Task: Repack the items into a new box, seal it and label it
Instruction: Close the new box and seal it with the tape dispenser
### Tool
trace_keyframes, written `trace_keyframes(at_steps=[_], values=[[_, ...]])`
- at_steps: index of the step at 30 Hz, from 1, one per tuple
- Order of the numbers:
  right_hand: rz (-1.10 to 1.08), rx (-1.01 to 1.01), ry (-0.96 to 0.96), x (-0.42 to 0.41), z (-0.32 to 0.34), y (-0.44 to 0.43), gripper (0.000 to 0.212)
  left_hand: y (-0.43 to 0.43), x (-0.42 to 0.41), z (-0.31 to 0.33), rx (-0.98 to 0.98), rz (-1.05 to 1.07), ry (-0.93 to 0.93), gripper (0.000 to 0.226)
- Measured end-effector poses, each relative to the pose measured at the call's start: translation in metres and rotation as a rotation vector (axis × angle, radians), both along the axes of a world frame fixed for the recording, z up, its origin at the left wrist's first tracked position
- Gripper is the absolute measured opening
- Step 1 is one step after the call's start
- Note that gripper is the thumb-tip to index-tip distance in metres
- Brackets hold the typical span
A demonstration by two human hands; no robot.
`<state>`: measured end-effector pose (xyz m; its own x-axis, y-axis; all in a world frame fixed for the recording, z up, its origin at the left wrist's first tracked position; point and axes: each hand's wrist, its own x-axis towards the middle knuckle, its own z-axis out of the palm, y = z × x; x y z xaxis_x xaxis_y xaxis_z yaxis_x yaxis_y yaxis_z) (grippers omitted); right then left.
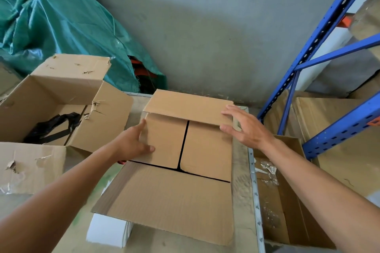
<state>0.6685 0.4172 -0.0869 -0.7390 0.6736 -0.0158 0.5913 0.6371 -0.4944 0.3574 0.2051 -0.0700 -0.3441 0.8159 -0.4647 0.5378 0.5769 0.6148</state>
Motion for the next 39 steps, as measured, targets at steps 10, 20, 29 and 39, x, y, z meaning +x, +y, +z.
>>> trace_keyframes(at_steps=[10, 20, 29, 39], values=[[0.015, 0.024, -0.283, -0.036, 0.008, -0.015, 0.055, -0.085, 0.001, 0.002, 0.142, 0.316, -0.451, 0.058], [-0.088, -0.081, -0.185, -0.043, -0.005, -0.036, 0.054, -0.121, -0.001, -0.012, 0.203, 0.18, -0.575, 0.063], [-0.208, -0.202, -0.06, -0.033, 0.018, -0.01, 0.046, -0.054, 0.045, -0.019, 0.33, 0.611, -0.112, 0.056], [0.01, 0.02, -0.449, -0.051, 0.028, 0.006, 0.115, -0.045, 0.075, -0.037, 0.313, 0.619, 0.178, 0.052]])
